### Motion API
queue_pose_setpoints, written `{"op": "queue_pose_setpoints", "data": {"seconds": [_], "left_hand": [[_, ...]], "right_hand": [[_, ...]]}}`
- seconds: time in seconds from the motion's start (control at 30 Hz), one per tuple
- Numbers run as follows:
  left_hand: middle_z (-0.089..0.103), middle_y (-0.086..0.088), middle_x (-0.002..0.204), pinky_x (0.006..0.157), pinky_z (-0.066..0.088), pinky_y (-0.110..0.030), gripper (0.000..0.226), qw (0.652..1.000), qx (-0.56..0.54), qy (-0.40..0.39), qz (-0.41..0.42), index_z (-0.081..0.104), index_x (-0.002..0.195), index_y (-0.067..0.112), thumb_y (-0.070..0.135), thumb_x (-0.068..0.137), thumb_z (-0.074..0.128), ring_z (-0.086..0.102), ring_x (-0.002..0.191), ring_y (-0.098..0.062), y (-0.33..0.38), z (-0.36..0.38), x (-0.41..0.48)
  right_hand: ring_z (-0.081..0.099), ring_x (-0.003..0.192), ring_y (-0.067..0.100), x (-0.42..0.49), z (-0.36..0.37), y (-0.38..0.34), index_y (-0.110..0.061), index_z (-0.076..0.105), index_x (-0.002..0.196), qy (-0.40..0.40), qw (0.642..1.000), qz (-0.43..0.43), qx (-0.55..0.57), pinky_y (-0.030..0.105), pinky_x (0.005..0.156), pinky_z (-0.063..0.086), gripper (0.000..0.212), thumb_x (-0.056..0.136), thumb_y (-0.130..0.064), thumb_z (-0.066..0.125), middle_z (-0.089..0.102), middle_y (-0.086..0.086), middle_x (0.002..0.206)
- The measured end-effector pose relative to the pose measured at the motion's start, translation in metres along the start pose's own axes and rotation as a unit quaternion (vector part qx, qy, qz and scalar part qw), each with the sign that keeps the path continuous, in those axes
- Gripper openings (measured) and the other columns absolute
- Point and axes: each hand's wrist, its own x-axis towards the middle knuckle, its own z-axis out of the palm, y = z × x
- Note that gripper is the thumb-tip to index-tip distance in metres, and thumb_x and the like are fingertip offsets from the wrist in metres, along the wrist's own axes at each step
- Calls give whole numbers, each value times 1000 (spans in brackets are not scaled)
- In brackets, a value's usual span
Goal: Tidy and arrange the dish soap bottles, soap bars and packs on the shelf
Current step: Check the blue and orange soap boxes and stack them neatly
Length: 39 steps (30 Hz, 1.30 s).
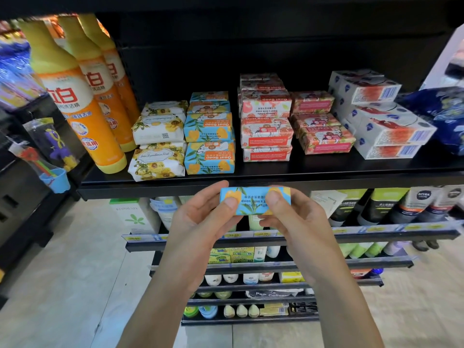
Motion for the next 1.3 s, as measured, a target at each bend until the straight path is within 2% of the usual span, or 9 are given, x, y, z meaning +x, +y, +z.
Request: {"op": "queue_pose_setpoints", "data": {"seconds": [0.27,0.43,0.57,0.67,0.77,0.9,1.1,1.2,1.3], "left_hand": [[74,-7,123,101,53,-39,51,1000,7,-7,3,67,129,23,23,78,73,69,117,-22,1,-1,0],[71,-1,130,101,54,-36,58,1000,9,-24,7,61,137,24,18,79,70,69,118,-20,2,-2,-1],[71,2,129,102,50,-37,60,1000,23,-19,0,57,141,27,27,86,80,68,119,-17,3,-1,0],[75,-3,122,98,54,-39,63,1000,20,2,-14,57,139,21,38,80,69,71,114,-19,2,-1,2],[76,-10,117,93,60,-39,51,1000,2,-2,-25,65,129,10,36,85,63,72,111,-25,2,-2,4],[77,-11,113,84,62,-31,47,1000,-2,-6,-26,66,125,6,30,85,66,74,105,-24,-1,-2,6],[78,-8,111,90,61,-37,47,999,28,16,4,64,128,8,22,84,68,75,104,-23,-4,0,10],[77,-8,114,94,60,-41,41,999,46,19,10,64,131,9,16,90,68,74,107,-24,-5,2,13],[77,-8,115,93,59,-39,35,999,50,6,10,65,129,10,13,94,66,73,108,-24,-7,5,16]], "right_hand": [[70,114,23,1,-4,5,-18,68,123,-5,1000,-2,21,36,97,54,66,67,-49,85,74,7,120],[67,119,25,1,-5,5,-18,65,130,-39,998,-26,51,27,91,55,86,58,-56,94,72,7,125],[63,124,29,2,-8,7,-16,60,138,-68,994,-47,67,31,95,54,88,62,-44,96,71,6,127],[62,125,31,2,-12,8,-18,59,139,-81,992,-60,70,32,95,55,80,67,-28,93,71,4,124],[61,126,31,3,-15,10,-17,55,141,-98,989,-84,68,40,100,55,70,76,-5,79,70,2,126],[59,128,28,6,-17,12,-17,50,147,-128,985,-101,56,44,104,53,73,80,1,73,65,2,135],[51,136,15,4,-18,5,-32,42,152,-94,975,-151,-132,34,109,48,81,85,-5,80,52,-10,147],[37,144,5,4,-14,1,-40,40,151,-44,926,-213,-308,18,111,38,90,78,-22,89,35,-27,151],[34,140,0,9,-11,2,-31,47,149,-26,883,-257,-393,10,108,33,86,75,-29,90,37,-24,145]]}}
